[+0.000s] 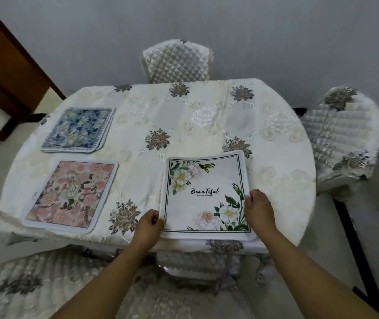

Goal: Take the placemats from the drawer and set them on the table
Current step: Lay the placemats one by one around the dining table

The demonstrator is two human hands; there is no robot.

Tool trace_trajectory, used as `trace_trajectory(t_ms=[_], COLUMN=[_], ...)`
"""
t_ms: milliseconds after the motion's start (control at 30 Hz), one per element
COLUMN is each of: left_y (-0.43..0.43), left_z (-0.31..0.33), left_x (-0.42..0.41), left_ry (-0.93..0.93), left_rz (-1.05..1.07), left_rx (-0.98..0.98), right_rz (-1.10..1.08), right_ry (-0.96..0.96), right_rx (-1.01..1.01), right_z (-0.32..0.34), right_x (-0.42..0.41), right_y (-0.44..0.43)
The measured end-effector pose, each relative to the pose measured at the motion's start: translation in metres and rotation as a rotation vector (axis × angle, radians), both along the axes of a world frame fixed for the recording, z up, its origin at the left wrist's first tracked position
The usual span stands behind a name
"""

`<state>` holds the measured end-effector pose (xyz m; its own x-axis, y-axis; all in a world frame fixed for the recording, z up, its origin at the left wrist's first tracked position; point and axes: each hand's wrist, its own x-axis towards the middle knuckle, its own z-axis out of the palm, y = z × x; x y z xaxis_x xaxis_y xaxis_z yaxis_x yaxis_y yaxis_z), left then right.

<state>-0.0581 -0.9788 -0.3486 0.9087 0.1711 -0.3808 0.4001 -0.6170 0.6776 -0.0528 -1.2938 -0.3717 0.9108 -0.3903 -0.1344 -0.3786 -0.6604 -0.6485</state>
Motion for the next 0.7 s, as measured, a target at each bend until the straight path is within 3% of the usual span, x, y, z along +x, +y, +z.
trace_trajectory(t_ms=[300, 467, 567, 700], left_y=[-0.015, -0.017, -0.026, -0.069], left_z=[-0.036, -0.04, -0.048, -0.06], left_x=[0.022, 0.017, 0.016, 0.018], left_ry=[0.081, 0.021, -0.128, -0.233], left_rz=[0.005, -0.033, -0.044, -0.229], left_rx=[0.122, 0.208, 0.407, 0.488], right_rz=[0.089, 0.063, 0.031, 0.361], right_ry=[0.046, 0.022, -0.003, -0.054], right_rx=[-0.141, -0.162, -0.252, -0.35], right_z=[-0.052, -0.053, -0.049, -0.043], right_x=[0.016, 0.014, 0.01, 0.005], right_y=[-0.009, -0.002, 0.008, 0.054])
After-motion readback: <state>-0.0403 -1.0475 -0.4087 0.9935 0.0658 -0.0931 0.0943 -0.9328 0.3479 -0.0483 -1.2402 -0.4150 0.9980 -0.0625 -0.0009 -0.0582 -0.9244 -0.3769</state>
